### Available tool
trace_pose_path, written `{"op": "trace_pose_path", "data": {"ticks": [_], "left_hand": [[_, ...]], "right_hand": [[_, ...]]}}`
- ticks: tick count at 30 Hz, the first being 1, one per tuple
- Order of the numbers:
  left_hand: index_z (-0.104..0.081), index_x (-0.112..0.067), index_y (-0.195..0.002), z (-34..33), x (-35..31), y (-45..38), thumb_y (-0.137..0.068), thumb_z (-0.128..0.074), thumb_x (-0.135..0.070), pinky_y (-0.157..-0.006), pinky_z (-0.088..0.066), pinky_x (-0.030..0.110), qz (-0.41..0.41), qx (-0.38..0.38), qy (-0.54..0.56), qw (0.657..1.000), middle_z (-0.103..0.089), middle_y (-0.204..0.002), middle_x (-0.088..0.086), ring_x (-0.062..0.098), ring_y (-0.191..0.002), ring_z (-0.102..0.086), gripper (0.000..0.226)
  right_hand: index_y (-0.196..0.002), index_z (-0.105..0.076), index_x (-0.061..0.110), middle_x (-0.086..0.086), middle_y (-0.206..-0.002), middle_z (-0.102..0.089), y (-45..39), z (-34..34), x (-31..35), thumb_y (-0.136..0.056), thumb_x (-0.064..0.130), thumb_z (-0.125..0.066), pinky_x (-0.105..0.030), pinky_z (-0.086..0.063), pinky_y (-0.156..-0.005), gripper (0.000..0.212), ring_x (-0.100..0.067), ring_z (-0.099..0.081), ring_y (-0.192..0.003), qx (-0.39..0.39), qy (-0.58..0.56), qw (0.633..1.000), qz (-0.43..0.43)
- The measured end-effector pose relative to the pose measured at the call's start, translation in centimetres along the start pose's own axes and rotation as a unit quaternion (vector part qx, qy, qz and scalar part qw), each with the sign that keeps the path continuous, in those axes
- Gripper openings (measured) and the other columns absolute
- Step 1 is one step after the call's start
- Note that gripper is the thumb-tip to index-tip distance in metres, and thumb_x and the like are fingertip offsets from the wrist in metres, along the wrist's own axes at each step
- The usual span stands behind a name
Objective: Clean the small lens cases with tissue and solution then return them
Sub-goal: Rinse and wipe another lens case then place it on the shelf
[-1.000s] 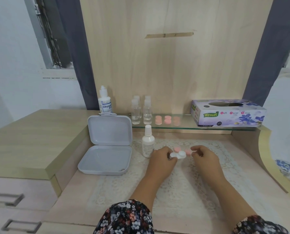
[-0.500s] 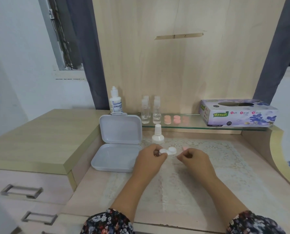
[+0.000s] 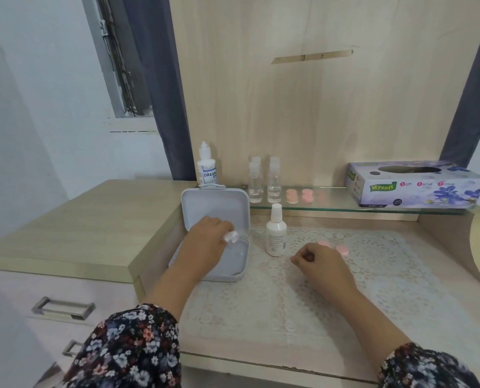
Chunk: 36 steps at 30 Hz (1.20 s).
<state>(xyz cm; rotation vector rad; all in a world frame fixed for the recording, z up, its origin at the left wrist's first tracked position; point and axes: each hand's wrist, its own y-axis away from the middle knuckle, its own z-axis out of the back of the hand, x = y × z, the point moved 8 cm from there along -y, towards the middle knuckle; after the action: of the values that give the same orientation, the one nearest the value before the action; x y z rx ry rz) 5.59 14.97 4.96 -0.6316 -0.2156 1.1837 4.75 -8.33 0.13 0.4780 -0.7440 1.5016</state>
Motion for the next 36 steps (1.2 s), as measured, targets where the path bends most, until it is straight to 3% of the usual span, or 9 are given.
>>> {"op": "trace_pose_path", "data": {"ticks": [3,7,12,15,18,21,25,29,36], "left_hand": [[-0.063,-0.015,-0.085,-0.3,0.1,0.1,-0.064,-0.074,0.008,-0.055,-0.045,0.037,-0.046,0.001,-0.051,0.998,-0.058,-0.073,0.0,0.027,-0.069,-0.052,0.033],[-0.06,-0.017,-0.085,-0.3,0.1,0.0,-0.06,-0.076,0.007,-0.054,-0.046,0.04,-0.063,-0.002,-0.063,0.996,-0.058,-0.074,-0.001,0.027,-0.07,-0.052,0.039],[-0.062,-0.016,-0.086,-0.4,0.5,0.2,-0.065,-0.078,0.003,-0.056,-0.045,0.04,-0.042,-0.005,-0.057,0.997,-0.06,-0.074,-0.001,0.025,-0.071,-0.053,0.031],[-0.063,-0.016,-0.096,-0.5,1.5,0.6,-0.083,-0.071,-0.017,-0.068,-0.039,0.031,0.057,0.003,0.022,0.998,-0.06,-0.085,-0.002,0.019,-0.086,-0.051,0.016],[-0.062,-0.022,-0.098,-1.2,1.6,1.4,-0.086,-0.068,-0.028,-0.069,-0.037,0.023,0.157,-0.007,0.145,0.977,-0.057,-0.09,-0.004,0.008,-0.085,-0.05,0.014],[-0.065,-0.024,-0.091,-1.8,-1.4,1.6,-0.084,-0.07,-0.027,-0.074,-0.045,0.022,0.176,-0.028,0.258,0.95,-0.063,-0.089,-0.001,0.007,-0.083,-0.056,0.01],[-0.066,-0.026,-0.09,-4.6,-6.9,1.4,-0.084,-0.07,-0.026,-0.076,-0.046,0.021,0.18,0.032,0.356,0.917,-0.065,-0.09,-0.007,0.006,-0.083,-0.058,0.008],[-0.066,-0.029,-0.091,-8.5,-10.2,0.6,-0.082,-0.069,-0.029,-0.074,-0.045,0.021,0.193,0.072,0.352,0.913,-0.064,-0.093,-0.008,0.007,-0.086,-0.058,0.01],[-0.073,-0.019,-0.099,-11.3,-12.1,-0.1,-0.078,-0.072,-0.028,-0.089,-0.049,0.038,0.177,0.088,0.285,0.938,-0.067,-0.096,-0.003,0.02,-0.099,-0.056,0.023]], "right_hand": [[-0.077,-0.061,0.028,0.012,-0.075,-0.062,0.1,0.3,-0.4,-0.09,0.034,-0.063,-0.023,-0.039,-0.058,0.015,-0.005,-0.057,-0.07,-0.009,-0.01,1.0,0.002],[-0.078,-0.063,0.025,0.011,-0.075,-0.064,0.2,0.8,-1.1,-0.09,0.032,-0.064,-0.026,-0.044,-0.061,0.014,-0.008,-0.059,-0.072,-0.02,-0.027,0.999,-0.005],[-0.075,-0.063,0.025,0.013,-0.075,-0.062,0.2,1.7,-2.1,-0.089,0.031,-0.065,-0.024,-0.039,-0.058,0.016,-0.004,-0.056,-0.073,-0.034,-0.029,0.999,-0.01],[-0.074,-0.063,0.025,0.01,-0.076,-0.063,0.2,2.3,-3.0,-0.091,0.034,-0.063,-0.027,-0.042,-0.06,0.019,-0.007,-0.057,-0.073,-0.047,-0.035,0.998,-0.02],[-0.079,-0.064,0.023,0.005,-0.075,-0.065,0.3,3.6,-4.3,-0.094,0.039,-0.055,-0.032,-0.046,-0.064,0.025,-0.013,-0.059,-0.072,-0.062,-0.039,0.997,-0.031],[-0.082,-0.065,0.02,0.002,-0.074,-0.065,0.2,4.8,-5.5,-0.095,0.041,-0.052,-0.031,-0.045,-0.06,0.027,-0.017,-0.06,-0.069,-0.083,-0.042,0.995,-0.039],[-0.085,-0.066,0.02,0.004,-0.075,-0.065,-0.2,5.3,-7.1,-0.096,0.039,-0.053,-0.028,-0.045,-0.058,0.025,-0.014,-0.06,-0.071,-0.097,-0.04,0.992,-0.063],[-0.083,-0.066,0.019,0.003,-0.072,-0.064,0.0,5.1,-7.9,-0.096,0.037,-0.053,-0.026,-0.039,-0.054,0.026,-0.013,-0.058,-0.067,-0.099,-0.038,0.991,-0.078],[-0.077,-0.064,0.02,0.004,-0.067,-0.062,0.3,5.0,-8.0,-0.095,0.037,-0.052,-0.026,-0.037,-0.052,0.028,-0.012,-0.057,-0.063,-0.104,-0.027,0.992,-0.071]]}}
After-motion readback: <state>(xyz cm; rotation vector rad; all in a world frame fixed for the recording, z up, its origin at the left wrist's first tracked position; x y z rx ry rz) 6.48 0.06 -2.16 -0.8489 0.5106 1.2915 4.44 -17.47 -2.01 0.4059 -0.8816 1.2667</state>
